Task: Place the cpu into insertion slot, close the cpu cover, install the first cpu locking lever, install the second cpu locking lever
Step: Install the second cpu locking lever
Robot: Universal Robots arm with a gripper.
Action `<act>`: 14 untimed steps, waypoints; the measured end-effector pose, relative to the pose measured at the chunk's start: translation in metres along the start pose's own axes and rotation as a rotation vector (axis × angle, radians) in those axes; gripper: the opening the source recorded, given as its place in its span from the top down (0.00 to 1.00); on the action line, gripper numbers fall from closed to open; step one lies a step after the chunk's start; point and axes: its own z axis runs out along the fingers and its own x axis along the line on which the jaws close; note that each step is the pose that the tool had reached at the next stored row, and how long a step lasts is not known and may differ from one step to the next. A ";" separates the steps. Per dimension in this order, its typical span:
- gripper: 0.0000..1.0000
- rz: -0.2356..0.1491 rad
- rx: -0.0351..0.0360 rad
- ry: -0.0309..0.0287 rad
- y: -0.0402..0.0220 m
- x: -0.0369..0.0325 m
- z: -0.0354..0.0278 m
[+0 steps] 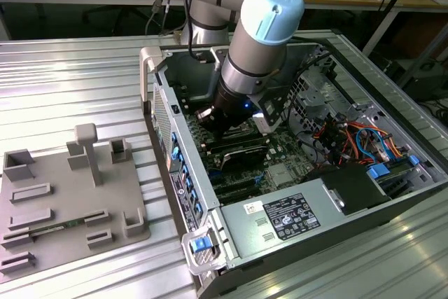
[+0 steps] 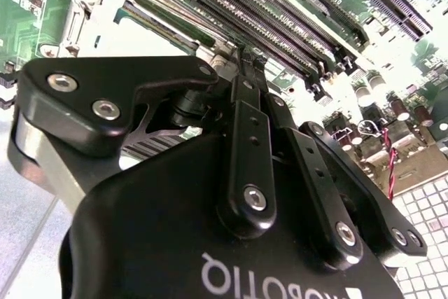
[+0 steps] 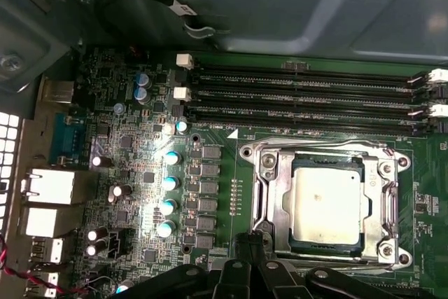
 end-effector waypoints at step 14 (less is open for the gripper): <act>0.89 0.000 0.0012 0.0001 0.0046 0.0000 -0.0243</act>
